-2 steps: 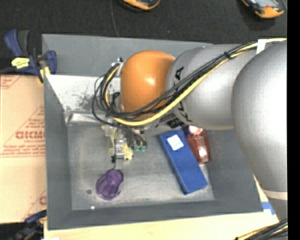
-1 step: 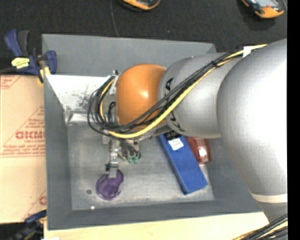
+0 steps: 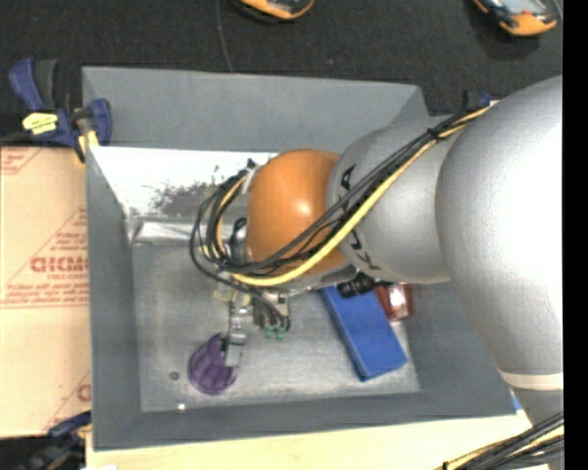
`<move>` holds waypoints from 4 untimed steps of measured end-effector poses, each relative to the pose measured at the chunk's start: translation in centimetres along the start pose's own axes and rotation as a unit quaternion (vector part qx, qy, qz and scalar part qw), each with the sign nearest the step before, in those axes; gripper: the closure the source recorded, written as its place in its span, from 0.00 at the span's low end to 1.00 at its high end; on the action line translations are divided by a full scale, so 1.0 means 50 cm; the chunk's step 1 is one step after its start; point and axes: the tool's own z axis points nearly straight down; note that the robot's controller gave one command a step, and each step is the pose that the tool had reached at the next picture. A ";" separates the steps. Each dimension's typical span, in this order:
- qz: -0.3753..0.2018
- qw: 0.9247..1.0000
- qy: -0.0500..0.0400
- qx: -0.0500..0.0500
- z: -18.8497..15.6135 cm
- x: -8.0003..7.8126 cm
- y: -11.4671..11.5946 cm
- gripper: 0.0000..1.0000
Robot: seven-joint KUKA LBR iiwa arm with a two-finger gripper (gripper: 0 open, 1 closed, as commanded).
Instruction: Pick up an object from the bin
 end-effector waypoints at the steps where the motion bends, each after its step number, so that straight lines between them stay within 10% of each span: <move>1: 0.058 0.998 -0.016 -0.014 0.022 0.039 -0.060 0.00; 4: 0.055 0.998 -0.018 -0.014 0.023 0.038 -0.054 0.00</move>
Offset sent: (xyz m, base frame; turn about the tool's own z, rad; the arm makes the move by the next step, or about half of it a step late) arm -0.0371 -0.0155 -0.0357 0.1786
